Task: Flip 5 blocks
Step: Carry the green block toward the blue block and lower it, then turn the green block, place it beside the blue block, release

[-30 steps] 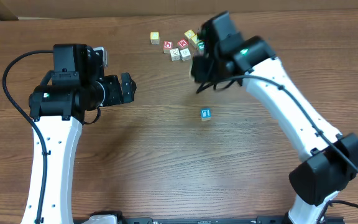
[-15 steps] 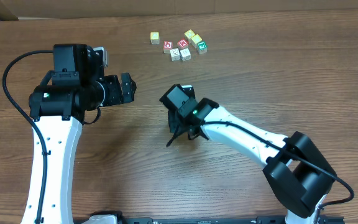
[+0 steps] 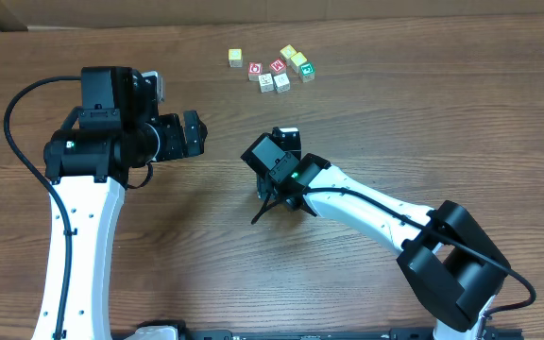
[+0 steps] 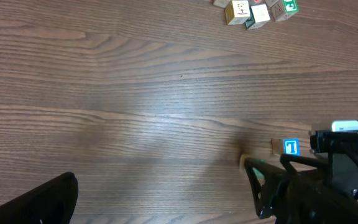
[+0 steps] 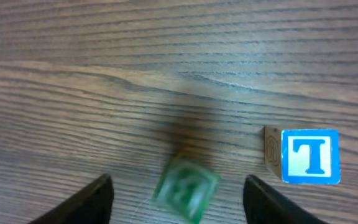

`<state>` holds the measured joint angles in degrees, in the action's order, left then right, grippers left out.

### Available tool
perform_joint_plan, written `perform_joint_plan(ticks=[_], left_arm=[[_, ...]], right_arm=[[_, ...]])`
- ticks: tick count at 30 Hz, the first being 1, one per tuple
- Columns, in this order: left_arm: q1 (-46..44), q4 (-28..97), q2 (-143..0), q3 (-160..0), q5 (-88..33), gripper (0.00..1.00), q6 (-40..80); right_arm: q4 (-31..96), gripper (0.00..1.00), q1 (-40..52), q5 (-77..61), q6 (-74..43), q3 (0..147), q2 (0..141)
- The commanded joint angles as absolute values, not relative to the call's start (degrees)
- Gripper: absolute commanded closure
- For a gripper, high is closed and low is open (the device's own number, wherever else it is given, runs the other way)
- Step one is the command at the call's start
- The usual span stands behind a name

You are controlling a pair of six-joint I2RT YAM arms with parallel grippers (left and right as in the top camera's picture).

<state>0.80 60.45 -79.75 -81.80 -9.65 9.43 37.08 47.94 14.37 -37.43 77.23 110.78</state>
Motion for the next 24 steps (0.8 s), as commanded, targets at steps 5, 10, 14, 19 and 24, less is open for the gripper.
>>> perform_joint_plan(ticks=[5, 10, 14, 19, 24], left_arm=[[0.7, 60.4, -79.9, -82.9, -9.7, 0.0, 9.0], [0.7, 60.4, -79.9, -82.9, -9.7, 0.0, 9.0], [0.7, 60.4, -79.9, -82.9, -9.7, 0.0, 9.0], [0.7, 60.4, -79.9, -82.9, -9.7, 0.0, 9.0], [0.7, 60.4, -79.9, -82.9, -9.7, 0.0, 9.0]], right_arm=[[36.8, 0.35, 47.5, 10.1, -32.8, 81.0, 110.8], [35.9, 0.76, 47.9, 2.3, -33.3, 82.4, 110.8], [38.2, 0.96, 49.4, 1.2, -36.3, 80.6, 111.2], [36.9, 0.96, 51.2, 1.4, -39.5, 75.7, 111.4], [34.7, 0.96, 51.3, 5.1, -39.5, 71.9, 111.4]])
